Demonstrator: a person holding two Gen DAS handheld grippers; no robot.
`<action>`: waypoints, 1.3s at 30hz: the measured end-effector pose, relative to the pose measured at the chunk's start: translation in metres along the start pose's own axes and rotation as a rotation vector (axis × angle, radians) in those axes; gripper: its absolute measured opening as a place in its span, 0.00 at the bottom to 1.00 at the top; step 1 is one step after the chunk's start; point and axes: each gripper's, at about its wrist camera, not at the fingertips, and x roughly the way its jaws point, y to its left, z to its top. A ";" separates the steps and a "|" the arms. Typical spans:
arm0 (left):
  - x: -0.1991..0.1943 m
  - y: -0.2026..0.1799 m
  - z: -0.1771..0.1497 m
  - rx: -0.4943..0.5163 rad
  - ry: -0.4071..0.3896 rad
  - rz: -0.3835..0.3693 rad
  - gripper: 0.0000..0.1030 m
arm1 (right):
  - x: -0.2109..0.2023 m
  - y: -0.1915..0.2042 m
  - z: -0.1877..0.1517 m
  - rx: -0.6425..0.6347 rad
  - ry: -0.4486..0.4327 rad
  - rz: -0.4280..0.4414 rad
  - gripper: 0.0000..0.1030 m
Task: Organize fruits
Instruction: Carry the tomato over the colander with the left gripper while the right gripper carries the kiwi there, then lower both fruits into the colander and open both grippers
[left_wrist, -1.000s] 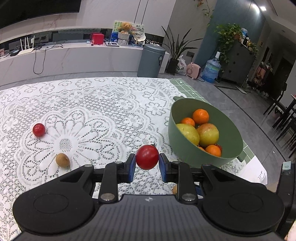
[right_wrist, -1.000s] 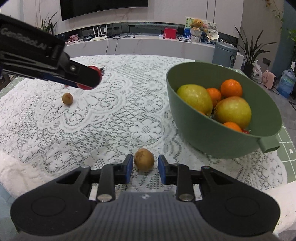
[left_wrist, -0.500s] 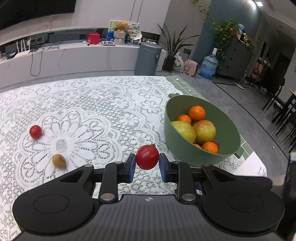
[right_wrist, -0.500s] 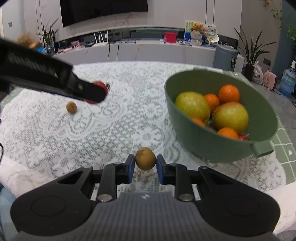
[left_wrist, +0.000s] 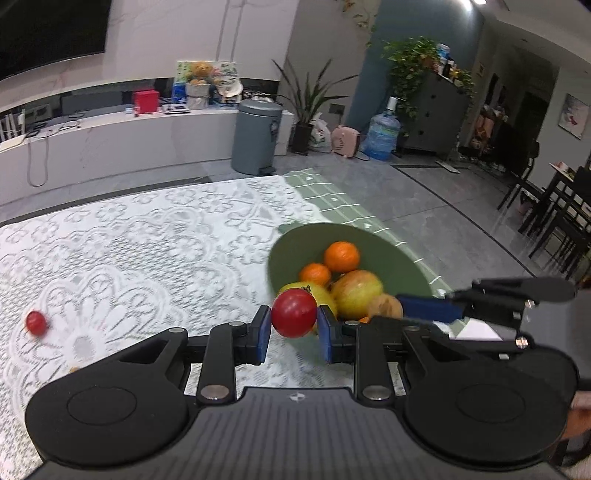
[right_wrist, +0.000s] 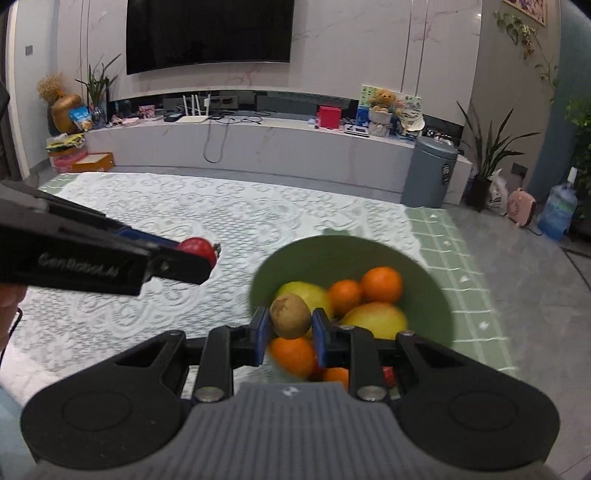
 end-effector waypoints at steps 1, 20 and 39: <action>0.004 -0.003 0.002 0.002 0.007 -0.009 0.29 | 0.001 -0.005 0.003 0.000 0.007 0.000 0.21; 0.075 -0.026 0.019 -0.014 0.172 -0.128 0.29 | 0.046 -0.060 0.005 -0.008 0.216 0.000 0.21; 0.105 -0.027 0.009 0.019 0.293 -0.103 0.29 | 0.077 -0.065 -0.005 -0.027 0.347 0.011 0.21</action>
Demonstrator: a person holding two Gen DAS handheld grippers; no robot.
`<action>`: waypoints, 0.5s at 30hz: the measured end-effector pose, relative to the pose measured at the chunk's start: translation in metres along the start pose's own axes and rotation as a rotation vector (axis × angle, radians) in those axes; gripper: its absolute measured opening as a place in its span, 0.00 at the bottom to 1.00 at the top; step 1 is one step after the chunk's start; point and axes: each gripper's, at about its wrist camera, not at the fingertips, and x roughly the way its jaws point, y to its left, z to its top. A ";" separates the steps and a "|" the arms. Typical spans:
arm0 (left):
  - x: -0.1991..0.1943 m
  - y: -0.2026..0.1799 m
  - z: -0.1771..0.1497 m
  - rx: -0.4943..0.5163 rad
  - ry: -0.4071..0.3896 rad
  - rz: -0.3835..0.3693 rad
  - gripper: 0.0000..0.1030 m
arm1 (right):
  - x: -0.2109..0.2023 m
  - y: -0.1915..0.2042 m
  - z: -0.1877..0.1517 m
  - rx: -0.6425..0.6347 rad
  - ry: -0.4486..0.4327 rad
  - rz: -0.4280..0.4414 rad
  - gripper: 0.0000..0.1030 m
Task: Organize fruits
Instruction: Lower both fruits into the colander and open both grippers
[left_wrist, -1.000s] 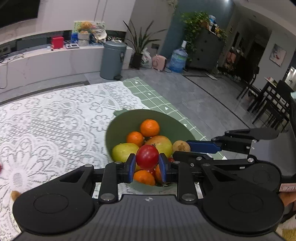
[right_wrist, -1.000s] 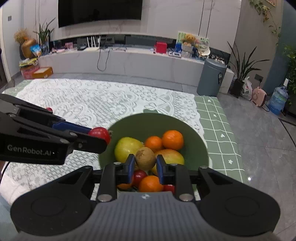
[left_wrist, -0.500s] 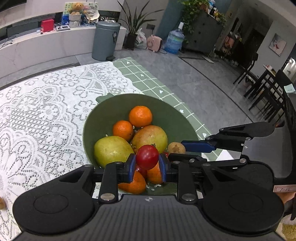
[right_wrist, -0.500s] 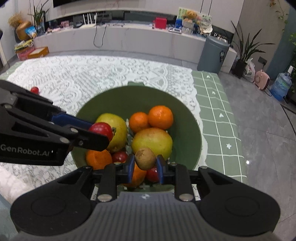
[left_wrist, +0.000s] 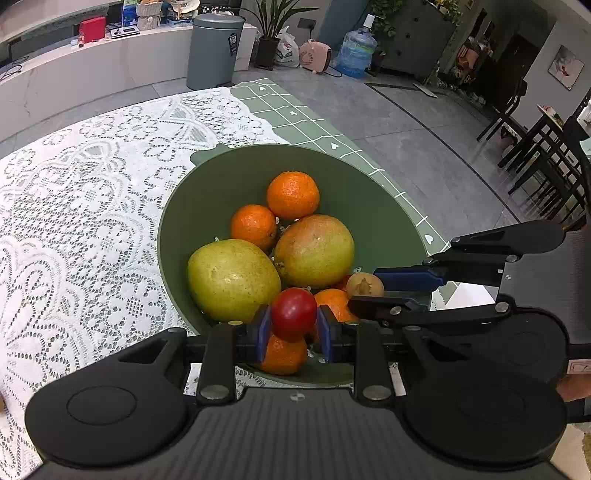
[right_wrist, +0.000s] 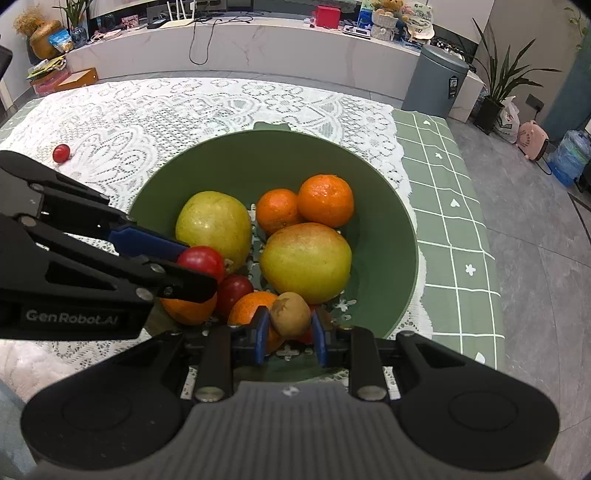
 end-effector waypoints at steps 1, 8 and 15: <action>-0.001 0.000 0.000 0.004 0.000 0.002 0.29 | 0.000 0.000 0.000 0.001 0.003 0.000 0.21; 0.001 -0.001 0.000 0.000 0.004 0.018 0.30 | 0.000 0.000 0.001 0.001 0.004 -0.017 0.22; -0.005 -0.003 -0.001 -0.010 -0.002 0.023 0.43 | -0.011 0.005 0.002 -0.034 -0.023 -0.075 0.36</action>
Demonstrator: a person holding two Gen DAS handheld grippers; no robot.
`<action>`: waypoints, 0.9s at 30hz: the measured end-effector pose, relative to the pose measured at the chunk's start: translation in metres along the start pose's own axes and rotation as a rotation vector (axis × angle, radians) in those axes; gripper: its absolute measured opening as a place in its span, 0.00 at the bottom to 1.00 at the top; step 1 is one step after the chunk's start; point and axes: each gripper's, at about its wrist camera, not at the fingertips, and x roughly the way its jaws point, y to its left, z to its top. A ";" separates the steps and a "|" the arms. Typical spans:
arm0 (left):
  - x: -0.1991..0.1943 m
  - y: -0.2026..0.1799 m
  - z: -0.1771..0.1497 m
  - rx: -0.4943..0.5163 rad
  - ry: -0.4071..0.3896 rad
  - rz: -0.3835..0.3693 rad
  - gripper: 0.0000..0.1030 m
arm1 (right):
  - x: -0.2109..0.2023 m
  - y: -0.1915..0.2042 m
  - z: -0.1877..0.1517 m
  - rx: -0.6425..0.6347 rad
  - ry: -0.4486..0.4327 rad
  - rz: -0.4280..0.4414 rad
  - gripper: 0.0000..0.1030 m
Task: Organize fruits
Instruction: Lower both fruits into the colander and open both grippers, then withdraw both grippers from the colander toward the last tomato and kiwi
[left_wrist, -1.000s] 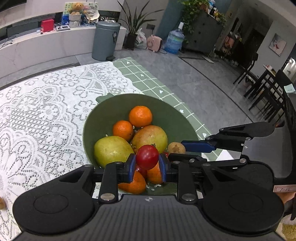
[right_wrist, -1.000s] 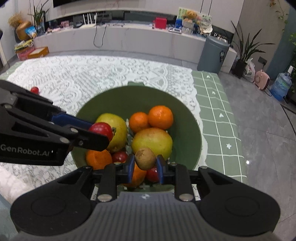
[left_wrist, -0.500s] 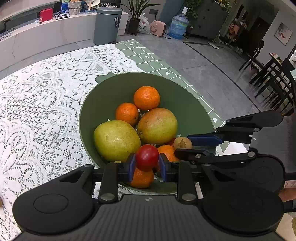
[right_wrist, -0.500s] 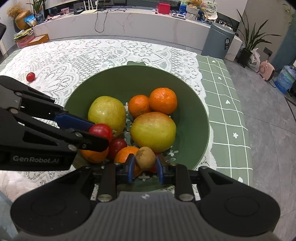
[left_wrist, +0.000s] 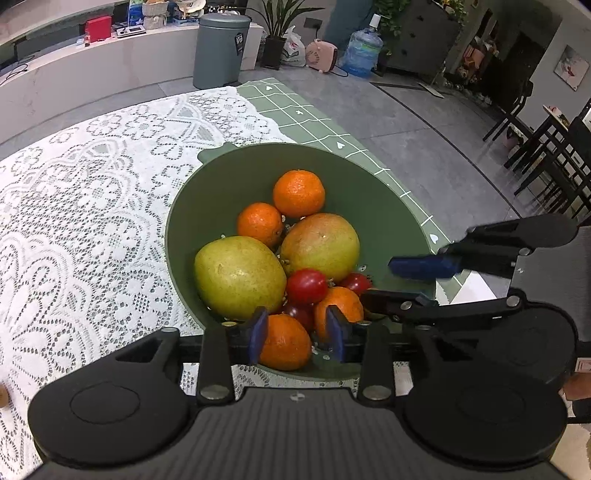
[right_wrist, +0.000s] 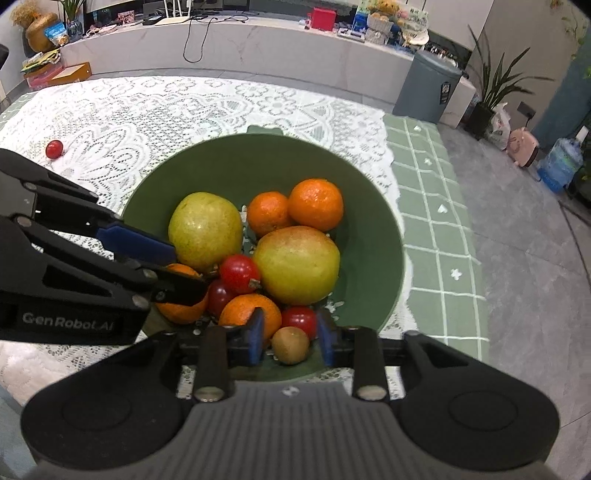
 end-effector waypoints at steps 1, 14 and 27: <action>-0.002 0.000 0.000 -0.002 -0.004 0.001 0.44 | -0.002 0.000 0.000 -0.004 -0.007 -0.010 0.40; -0.039 0.004 -0.002 -0.009 -0.101 0.011 0.57 | -0.037 0.006 0.002 0.008 -0.088 -0.061 0.66; -0.082 0.023 -0.019 -0.031 -0.198 0.042 0.65 | -0.062 0.030 -0.004 0.059 -0.159 -0.048 0.72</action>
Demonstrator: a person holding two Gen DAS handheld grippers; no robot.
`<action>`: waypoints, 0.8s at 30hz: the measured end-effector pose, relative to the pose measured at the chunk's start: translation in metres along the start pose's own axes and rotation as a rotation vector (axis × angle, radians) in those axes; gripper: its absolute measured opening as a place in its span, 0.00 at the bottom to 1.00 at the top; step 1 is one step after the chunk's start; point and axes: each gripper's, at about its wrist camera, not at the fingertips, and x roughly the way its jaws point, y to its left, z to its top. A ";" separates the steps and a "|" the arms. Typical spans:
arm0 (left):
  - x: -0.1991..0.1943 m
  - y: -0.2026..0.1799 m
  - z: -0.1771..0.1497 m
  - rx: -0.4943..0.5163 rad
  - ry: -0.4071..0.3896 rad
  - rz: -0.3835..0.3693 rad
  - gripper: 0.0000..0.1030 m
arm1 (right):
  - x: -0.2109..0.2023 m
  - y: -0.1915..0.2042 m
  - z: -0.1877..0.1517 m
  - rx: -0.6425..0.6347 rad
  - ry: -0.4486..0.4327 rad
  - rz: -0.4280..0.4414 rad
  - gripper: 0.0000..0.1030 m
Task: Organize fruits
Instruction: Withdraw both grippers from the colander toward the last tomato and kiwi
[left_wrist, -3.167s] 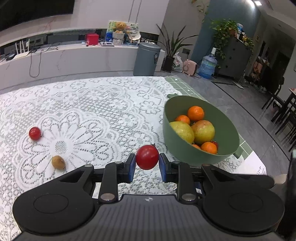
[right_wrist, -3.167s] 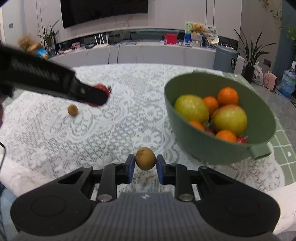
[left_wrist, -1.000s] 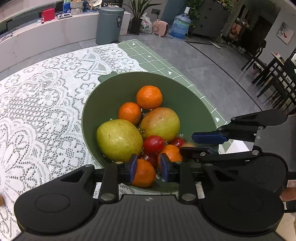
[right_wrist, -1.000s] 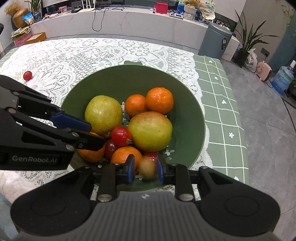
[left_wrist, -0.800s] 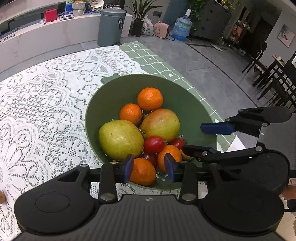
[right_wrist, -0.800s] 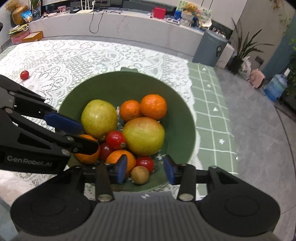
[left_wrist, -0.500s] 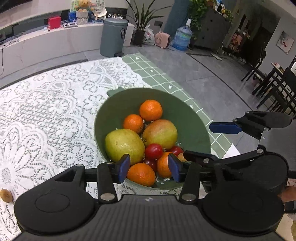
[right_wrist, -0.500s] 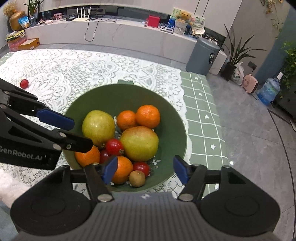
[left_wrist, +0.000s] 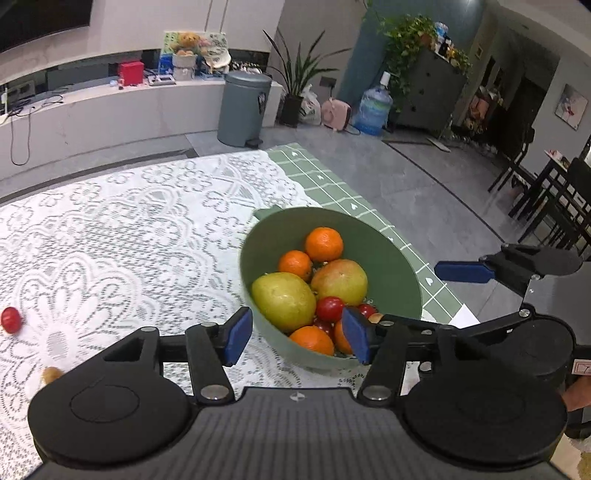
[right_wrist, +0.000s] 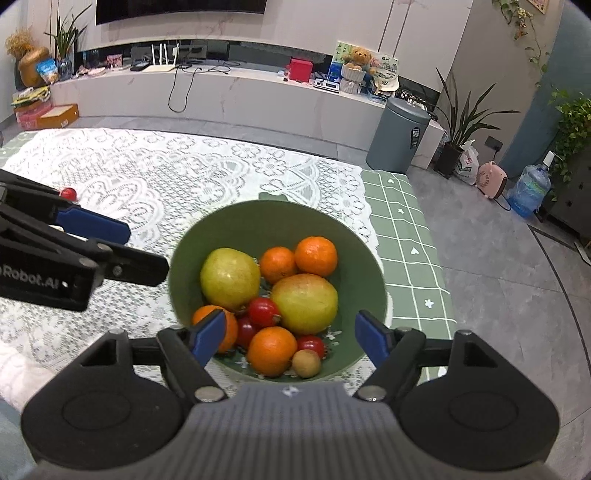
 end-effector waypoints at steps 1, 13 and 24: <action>-0.003 0.002 0.000 -0.001 -0.008 0.006 0.65 | -0.002 0.002 0.000 0.007 -0.004 0.003 0.72; -0.037 0.025 -0.017 0.010 -0.089 0.077 0.72 | -0.015 0.027 0.004 0.063 -0.064 0.036 0.73; -0.057 0.065 -0.046 -0.019 -0.124 0.166 0.72 | -0.020 0.081 0.003 0.152 -0.210 0.059 0.78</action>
